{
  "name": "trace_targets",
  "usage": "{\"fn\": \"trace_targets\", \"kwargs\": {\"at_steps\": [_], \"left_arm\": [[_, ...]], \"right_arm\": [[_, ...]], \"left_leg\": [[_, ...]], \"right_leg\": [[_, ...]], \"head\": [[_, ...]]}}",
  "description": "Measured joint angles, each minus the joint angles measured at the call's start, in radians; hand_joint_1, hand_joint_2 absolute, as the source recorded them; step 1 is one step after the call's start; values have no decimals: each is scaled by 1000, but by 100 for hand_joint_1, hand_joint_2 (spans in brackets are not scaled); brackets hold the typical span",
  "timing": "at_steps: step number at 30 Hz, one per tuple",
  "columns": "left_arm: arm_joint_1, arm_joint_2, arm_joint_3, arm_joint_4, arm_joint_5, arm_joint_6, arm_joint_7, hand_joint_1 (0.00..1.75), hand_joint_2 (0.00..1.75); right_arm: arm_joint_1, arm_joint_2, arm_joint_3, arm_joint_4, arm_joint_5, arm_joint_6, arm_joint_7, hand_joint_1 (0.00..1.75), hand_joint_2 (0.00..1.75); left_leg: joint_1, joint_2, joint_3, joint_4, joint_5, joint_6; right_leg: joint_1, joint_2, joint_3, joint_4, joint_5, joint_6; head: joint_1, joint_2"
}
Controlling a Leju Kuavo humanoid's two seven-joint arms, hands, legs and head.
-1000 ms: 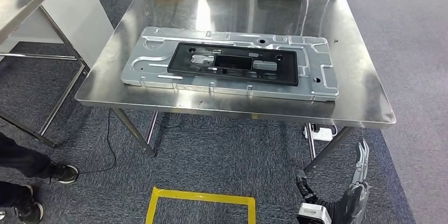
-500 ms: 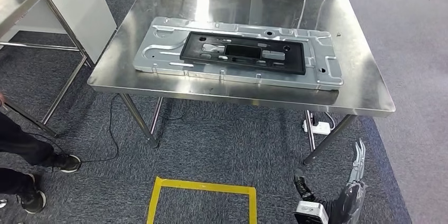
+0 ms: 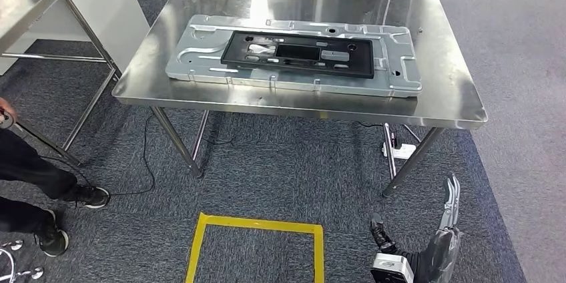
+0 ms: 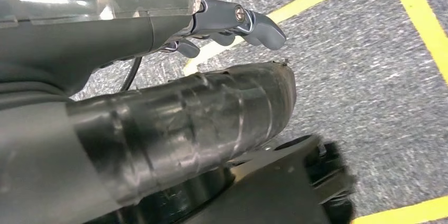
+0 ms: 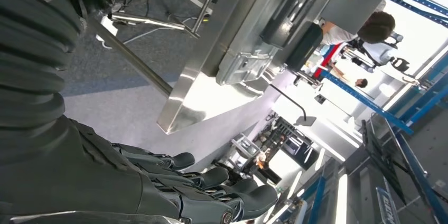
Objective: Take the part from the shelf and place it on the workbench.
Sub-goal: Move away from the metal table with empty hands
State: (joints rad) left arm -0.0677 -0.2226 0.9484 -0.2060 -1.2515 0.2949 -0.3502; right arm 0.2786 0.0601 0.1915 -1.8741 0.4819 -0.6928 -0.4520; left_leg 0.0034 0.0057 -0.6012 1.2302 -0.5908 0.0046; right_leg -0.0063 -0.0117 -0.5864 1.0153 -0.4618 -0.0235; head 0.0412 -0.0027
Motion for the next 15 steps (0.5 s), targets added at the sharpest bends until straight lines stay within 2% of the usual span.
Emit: {"fn": "trace_targets", "kwargs": {"at_steps": [2,3,4,6,7,8,9,10,11,12,13,14,15], "left_arm": [[-2,0,1,0,0,0,0,0,0],[-3,0,1,0,0,0,0,0,0],[-3,0,1,0,0,1,0,0,0],[-2,0,1,0,0,1,0,0,0],[-1,0,2,0,0,1,0,0,0],[-2,0,2,0,0,1,0,0,0],[-3,0,2,0,0,2,0,0,0],[-5,-1,2,0,0,2,0,0,0],[-5,-1,2,0,0,2,0,0,0],[-5,-1,2,0,0,2,0,0,0],[-5,-1,2,0,0,2,0,0,0],[-4,-1,2,0,0,2,0,0,0],[-4,-1,2,0,0,2,0,0,0]], "right_arm": [[0,0,0,0,0,0,0,0,175],[0,0,0,0,0,0,0,0,175],[0,0,1,0,0,0,0,0,175],[0,1,2,0,1,0,0,0,175],[0,1,3,0,1,0,0,0,175],[1,1,3,0,1,0,1,0,175],[1,1,3,0,1,0,1,0,175],[1,1,4,0,0,0,2,0,175],[1,1,4,1,0,0,2,0,175],[1,1,4,1,0,0,3,0,175],[1,1,4,2,0,0,3,0,175],[1,1,4,3,0,0,3,0,175],[1,1,5,4,0,0,3,0,175]], "left_leg": [[-1,-1,92,-146,37,5],[-3,-2,120,-196,44,10],[-5,-3,132,-224,44,15],[-8,-4,124,-228,54,27],[-6,-2,119,-232,62,34],[-4,0,112,-235,73,43],[-3,2,102,-239,85,52],[-3,4,91,-241,97,58],[-6,5,77,-240,108,62],[-8,5,63,-238,118,64],[-10,6,48,-235,127,64],[-11,6,31,-231,136,63],[-12,7,15,-226,145,62]], "right_leg": [[0,1,-18,13,8,7],[0,1,-23,17,13,12],[1,0,-27,20,19,18],[2,0,-30,17,34,30],[1,3,-34,20,33,35],[1,6,-42,33,16,40],[1,9,-55,65,-20,43],[0,12,-71,113,-69,45],[0,12,-87,174,-119,47],[-1,12,-98,233,-154,49],[-2,12,-99,273,-165,49],[-2,12,-87,285,-155,49],[-3,12,-56,261,-129,47]], "head": [[0,0],[0,0],[0,0],[1,0],[1,0],[1,0],[2,0],[2,0],[2,0],[2,0],[2,0],[2,0],[2,0]]}}
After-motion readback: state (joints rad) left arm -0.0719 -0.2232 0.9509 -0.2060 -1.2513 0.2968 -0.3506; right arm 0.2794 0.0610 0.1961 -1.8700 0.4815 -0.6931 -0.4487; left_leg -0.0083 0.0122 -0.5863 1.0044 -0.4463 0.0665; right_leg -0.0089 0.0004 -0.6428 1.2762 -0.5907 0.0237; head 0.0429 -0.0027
